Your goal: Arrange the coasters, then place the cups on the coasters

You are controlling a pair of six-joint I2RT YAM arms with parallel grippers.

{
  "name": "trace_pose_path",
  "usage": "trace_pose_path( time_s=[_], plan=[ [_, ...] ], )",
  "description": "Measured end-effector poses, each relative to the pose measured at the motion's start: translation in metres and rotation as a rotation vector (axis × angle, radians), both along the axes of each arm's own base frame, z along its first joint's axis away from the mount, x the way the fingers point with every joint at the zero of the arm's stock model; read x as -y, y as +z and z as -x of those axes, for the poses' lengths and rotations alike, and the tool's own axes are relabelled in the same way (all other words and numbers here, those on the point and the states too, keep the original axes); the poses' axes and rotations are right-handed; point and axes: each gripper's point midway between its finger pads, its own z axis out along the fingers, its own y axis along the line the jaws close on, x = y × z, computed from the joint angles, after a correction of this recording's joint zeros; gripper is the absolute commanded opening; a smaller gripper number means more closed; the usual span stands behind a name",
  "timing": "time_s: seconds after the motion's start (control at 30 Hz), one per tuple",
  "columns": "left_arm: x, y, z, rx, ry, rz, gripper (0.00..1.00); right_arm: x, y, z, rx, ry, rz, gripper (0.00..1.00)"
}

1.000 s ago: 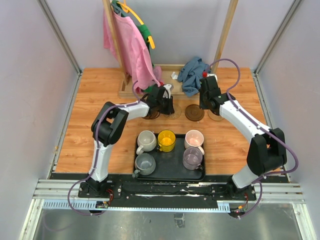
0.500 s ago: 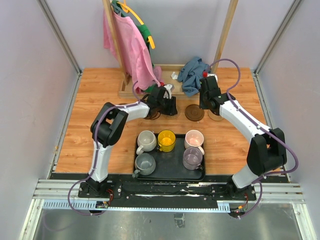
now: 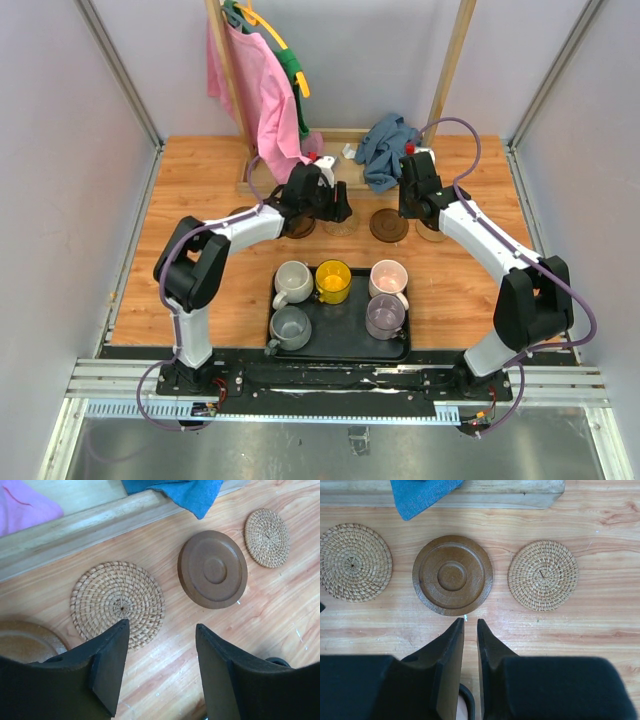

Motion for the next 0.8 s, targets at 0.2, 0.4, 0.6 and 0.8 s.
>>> trace_pose_path(
  time_s=[0.2, 0.4, 0.6, 0.8],
  plan=[
    [-0.018, -0.013, 0.009, -0.007, 0.046, -0.040, 0.55, 0.000, 0.000, 0.000, 0.000, 0.000, 0.000, 0.18],
    [-0.038, -0.039, 0.016, -0.049, 0.098, -0.104, 0.54, -0.001, -0.001, 0.001, -0.003, 0.005, -0.004, 0.18],
    [-0.057, -0.043, 0.005, -0.047, 0.154, -0.120, 0.53, -0.009, -0.008, 0.000, -0.026, 0.042, -0.019, 0.11],
    [-0.086, -0.052, -0.005, -0.064, 0.221, -0.136, 0.52, -0.029, -0.033, -0.017, -0.094, 0.095, -0.036, 0.07]
  ],
)
